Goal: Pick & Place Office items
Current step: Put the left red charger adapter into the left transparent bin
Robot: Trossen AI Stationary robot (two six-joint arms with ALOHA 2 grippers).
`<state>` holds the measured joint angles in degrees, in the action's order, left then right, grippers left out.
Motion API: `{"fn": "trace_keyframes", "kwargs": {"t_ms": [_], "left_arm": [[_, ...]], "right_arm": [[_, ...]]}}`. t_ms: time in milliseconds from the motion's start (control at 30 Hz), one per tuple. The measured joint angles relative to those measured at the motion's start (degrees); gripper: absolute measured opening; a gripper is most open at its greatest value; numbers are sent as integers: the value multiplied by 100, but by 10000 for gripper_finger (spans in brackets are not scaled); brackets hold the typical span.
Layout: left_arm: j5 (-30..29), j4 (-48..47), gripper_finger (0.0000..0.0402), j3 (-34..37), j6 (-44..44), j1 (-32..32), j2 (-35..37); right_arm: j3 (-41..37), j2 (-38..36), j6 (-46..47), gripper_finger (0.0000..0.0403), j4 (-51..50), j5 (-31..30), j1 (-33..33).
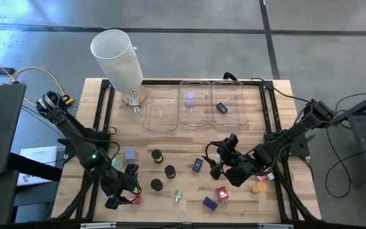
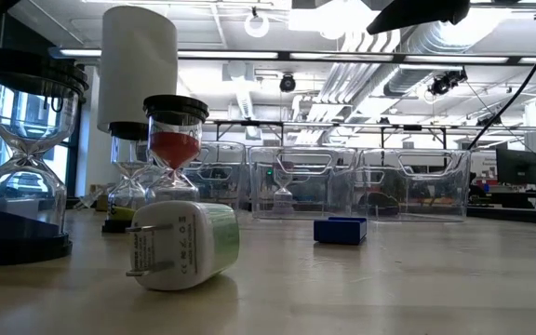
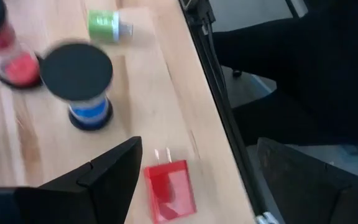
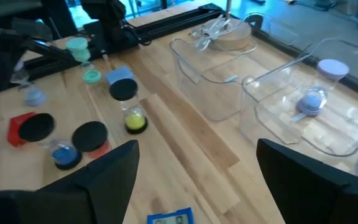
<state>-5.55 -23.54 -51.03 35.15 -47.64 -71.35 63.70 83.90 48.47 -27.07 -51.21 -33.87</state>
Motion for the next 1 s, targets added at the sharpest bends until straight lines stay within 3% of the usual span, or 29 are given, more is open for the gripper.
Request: {"fn": "trace_keyframes", "kwargs": {"t_ms": [267, 433, 767, 1000], "left_arm": [[-255, -155, 307, 4, 355, -229, -342], [73, -467, 307, -48, 665, -229, -901], [-206, -2449, 307, -1410, 934, -380, -2257], [-182, -2551, 307, -1556, 949, -382, -2697]], "right_arm": [[8, 267, 146, 314, 400, 68, -65], [7, 585, 147, 314, 740, 256, -81], [2, 844, 274, 314, 1032, 417, -101], [2, 844, 245, 314, 1139, 408, -151]]}}
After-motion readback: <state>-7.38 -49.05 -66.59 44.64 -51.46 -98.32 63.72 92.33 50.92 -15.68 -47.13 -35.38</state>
